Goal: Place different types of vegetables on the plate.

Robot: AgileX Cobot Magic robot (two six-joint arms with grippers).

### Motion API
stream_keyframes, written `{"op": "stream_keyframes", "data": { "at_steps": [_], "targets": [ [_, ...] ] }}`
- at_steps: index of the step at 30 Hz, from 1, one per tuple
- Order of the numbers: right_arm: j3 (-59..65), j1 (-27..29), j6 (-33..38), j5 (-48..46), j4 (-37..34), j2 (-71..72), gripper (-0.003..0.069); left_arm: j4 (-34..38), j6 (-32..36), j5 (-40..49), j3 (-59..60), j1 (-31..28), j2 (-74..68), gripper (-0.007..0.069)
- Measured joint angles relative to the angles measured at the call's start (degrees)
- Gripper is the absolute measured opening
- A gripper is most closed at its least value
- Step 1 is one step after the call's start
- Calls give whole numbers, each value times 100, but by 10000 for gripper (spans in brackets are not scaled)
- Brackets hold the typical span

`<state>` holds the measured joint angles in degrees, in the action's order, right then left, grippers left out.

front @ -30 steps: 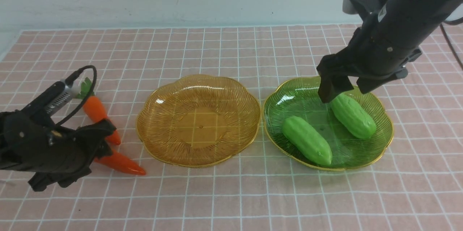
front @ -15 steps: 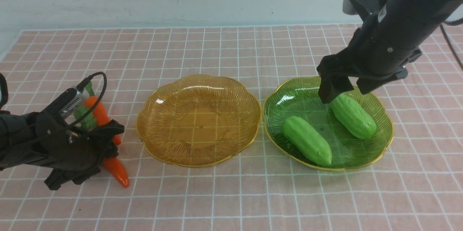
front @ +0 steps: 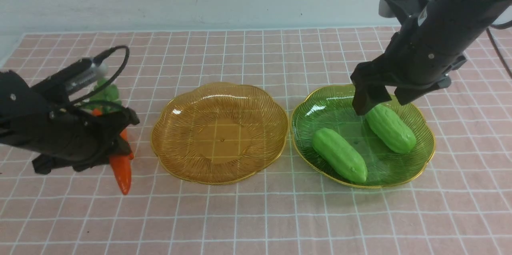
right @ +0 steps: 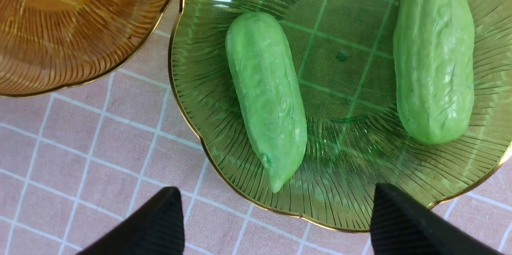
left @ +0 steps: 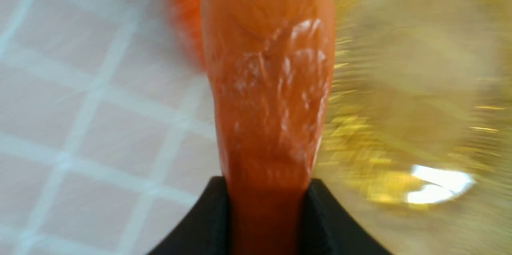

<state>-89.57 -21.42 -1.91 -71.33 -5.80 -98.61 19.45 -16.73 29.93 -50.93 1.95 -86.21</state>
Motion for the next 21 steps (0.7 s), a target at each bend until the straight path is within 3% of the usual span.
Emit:
{"op": "stream_keyframes", "data": {
  "at_steps": [8, 10, 11, 12, 15, 21],
  "targets": [
    [7, 0, 77, 0, -6, 0, 568, 342, 441, 23, -1248, 820, -678, 222],
    [7, 0, 77, 0, -6, 0, 568, 377, 445, 0, -1740, 1036, -1308, 291],
    [7, 0, 77, 0, -6, 0, 568, 382, 445, 8, -1811, 1053, -1392, 305],
    [7, 0, 83, 0, -6, 0, 568, 382, 461, 118, -2134, 1087, -1748, 381],
    [7, 0, 191, 0, 0, 0, 568, 357, 488, 291, -2443, 1049, -2010, 484],
    [7, 0, 480, 0, 0, 0, 568, 5, 456, 468, -2740, 580, -2007, 543]
  ]
}}
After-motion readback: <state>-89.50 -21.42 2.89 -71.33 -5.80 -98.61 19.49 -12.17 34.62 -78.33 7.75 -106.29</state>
